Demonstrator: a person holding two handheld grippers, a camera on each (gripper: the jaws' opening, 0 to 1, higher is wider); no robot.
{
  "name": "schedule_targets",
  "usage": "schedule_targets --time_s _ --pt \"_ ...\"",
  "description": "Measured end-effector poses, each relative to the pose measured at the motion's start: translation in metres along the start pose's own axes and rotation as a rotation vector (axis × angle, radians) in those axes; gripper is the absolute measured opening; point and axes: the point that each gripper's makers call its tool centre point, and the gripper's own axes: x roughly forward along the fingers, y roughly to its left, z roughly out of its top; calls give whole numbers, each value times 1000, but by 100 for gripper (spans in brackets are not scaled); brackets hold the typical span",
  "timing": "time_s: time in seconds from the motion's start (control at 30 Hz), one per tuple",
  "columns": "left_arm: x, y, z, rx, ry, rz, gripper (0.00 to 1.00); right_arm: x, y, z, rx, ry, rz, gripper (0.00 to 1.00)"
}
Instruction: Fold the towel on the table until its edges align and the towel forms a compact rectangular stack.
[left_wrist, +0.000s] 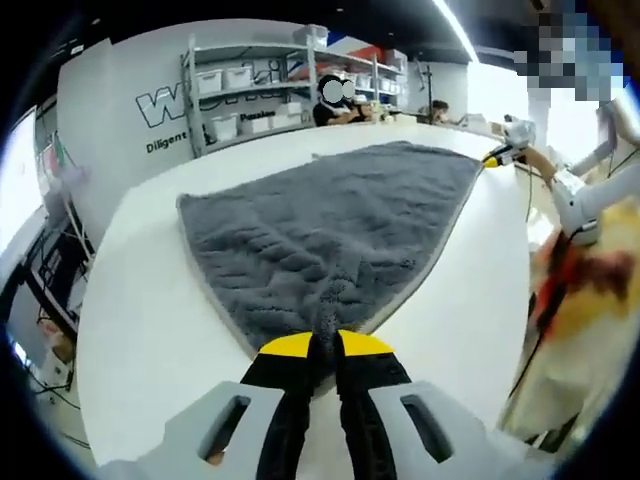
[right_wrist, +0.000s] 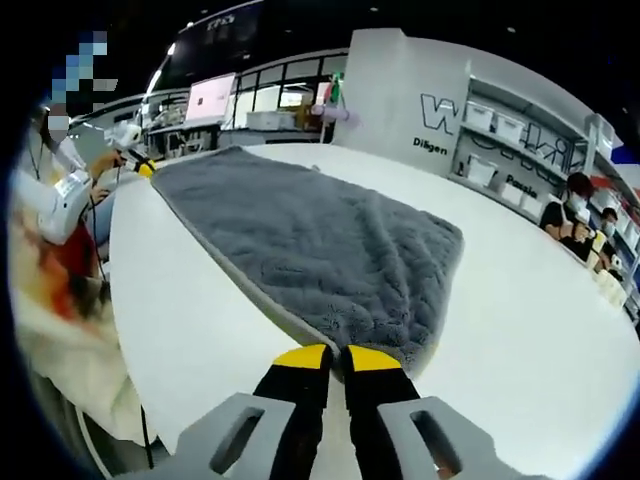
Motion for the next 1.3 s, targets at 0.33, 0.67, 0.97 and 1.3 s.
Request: schedule_targets --time_s 0.33,0.67,0.97,1.3 --pt "0 0 0 -41 5 -3 4 0 -4 2 3 2 -11 0" --pt "-7 4 -3 -39 1 10 23 0 -5 1 29 3 -18 1" --pt "-14 -2 -8 47 29 21 27 0 -5 2 51 -6 -19 1" --pt "-11 -1 -8 23 35 23 12 -2 -7 1 76 -22 -19 1"
